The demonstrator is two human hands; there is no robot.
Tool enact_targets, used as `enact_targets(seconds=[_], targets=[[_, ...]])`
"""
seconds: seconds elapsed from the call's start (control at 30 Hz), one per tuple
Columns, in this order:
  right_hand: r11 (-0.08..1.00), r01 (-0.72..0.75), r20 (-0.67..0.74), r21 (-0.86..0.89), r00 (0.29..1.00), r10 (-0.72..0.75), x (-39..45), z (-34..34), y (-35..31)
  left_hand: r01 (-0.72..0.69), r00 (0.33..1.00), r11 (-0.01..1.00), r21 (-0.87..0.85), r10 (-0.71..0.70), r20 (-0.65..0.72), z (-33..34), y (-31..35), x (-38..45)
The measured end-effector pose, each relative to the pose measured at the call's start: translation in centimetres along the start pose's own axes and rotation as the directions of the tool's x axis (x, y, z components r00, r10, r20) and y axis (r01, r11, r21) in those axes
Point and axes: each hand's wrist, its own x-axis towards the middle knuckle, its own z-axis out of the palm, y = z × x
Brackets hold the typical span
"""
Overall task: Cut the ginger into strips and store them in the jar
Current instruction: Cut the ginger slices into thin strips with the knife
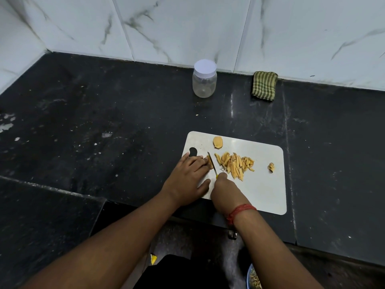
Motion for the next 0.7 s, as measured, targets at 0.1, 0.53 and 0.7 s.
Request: enact_targets(seconds=[0.1, 0.53, 0.7], targets=[[0.999, 0.007, -0.002, -0.039, 1.0, -0.007, 0.8, 0.0, -0.2, 0.003, 1.0, 1.0, 0.001, -0.003, 0.013, 0.1, 0.1, 0.0], [0.998, -0.027, 0.01, -0.06, 1.0, 0.027, 0.0, 0.3, 0.3, 0.015, 1.0, 0.999, 0.038, -0.016, 0.015, 0.1, 0.2, 0.1], [0.999, -0.021, 0.031, -0.038, 0.999, 0.022, -2.0, 1.3, 1.4, 0.017, 1.0, 0.999, 0.033, -0.018, 0.016, 0.1, 0.3, 0.1]])
